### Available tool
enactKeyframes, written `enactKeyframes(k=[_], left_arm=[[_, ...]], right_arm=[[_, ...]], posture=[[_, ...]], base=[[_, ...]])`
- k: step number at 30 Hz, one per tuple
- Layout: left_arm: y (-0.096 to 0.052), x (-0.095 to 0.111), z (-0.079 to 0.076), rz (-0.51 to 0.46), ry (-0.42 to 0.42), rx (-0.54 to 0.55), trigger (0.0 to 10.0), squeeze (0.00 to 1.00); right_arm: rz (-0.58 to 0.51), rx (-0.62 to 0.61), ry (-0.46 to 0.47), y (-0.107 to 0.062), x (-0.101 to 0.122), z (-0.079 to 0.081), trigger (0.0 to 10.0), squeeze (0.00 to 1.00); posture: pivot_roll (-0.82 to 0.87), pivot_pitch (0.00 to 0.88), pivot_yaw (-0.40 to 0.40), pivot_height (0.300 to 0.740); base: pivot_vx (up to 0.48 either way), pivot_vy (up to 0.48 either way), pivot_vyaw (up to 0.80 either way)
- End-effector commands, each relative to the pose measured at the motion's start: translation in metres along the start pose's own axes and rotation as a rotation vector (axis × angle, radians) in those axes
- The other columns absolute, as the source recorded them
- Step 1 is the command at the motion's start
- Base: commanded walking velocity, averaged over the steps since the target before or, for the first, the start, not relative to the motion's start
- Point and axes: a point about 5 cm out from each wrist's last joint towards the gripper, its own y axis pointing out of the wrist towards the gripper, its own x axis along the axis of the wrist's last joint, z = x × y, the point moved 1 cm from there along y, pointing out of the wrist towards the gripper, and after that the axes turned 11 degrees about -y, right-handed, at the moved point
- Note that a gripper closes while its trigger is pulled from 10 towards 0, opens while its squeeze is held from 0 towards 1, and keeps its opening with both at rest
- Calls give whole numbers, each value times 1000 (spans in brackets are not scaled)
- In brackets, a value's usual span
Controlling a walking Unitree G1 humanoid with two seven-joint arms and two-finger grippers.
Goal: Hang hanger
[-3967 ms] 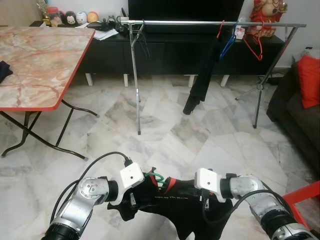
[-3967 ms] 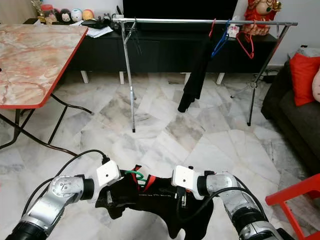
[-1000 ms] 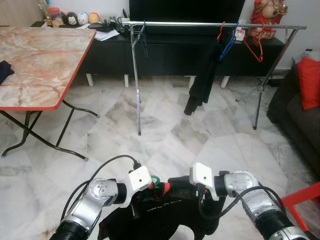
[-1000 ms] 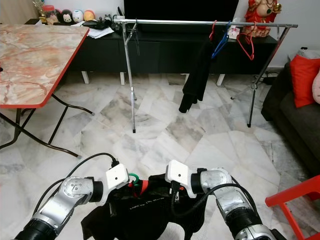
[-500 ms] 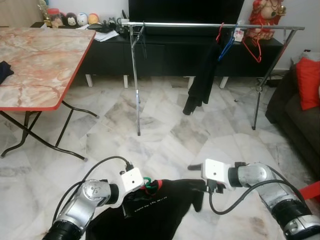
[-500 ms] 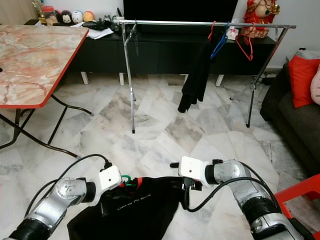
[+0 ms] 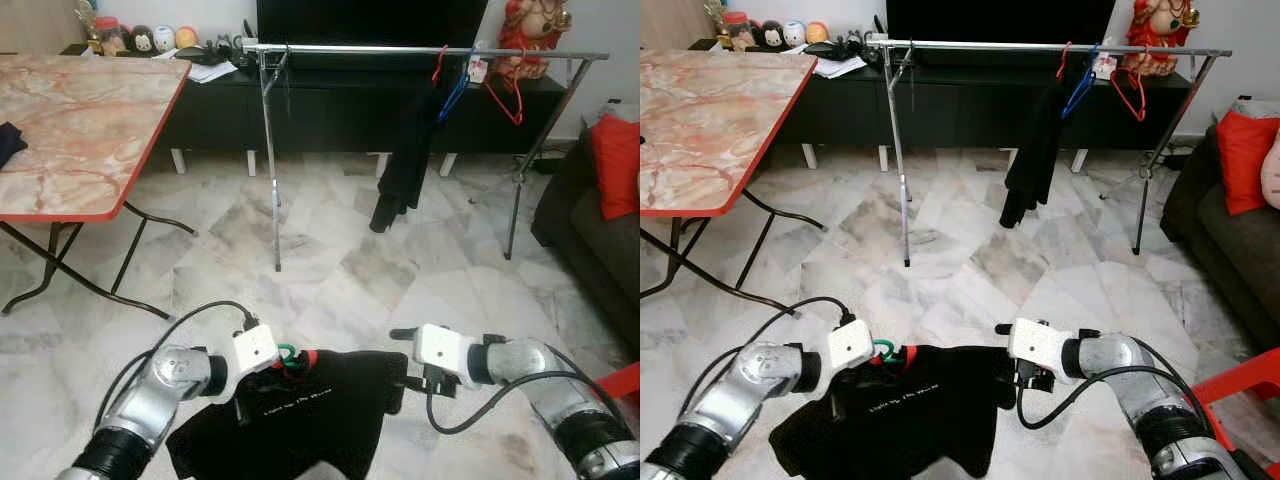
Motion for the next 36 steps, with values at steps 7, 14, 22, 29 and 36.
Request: enactKeyframes(k=[7,14,22,29,36], left_arm=[[-15,17,7,-5,57,-74,0,0],[-28,32,13,-49,41,-124,0,0],[-33,41,11,-91,10,-167,0,0],[-35,47,4,-117,0,-213,0,0],[-34,51,-1,-139,-20,-246,0,0]], right_arm=[[0,-10,42,-8,-8,2,10000,0],[13,19,62,-8,-13,9,10000,0],[6,37,62,-3,-11,13,10000,0],[28,35,50,-1,-13,13,10000,0],[49,57,50,-1,-16,19,0,0]], posture=[[-42,0,-67,740],[-36,0,-71,740],[-34,0,-74,740],[-34,0,-74,740],[-32,0,-78,740]], base=[[0,0,0],[0,0,0],[0,0,0],[0,0,0],[0,0,0]])
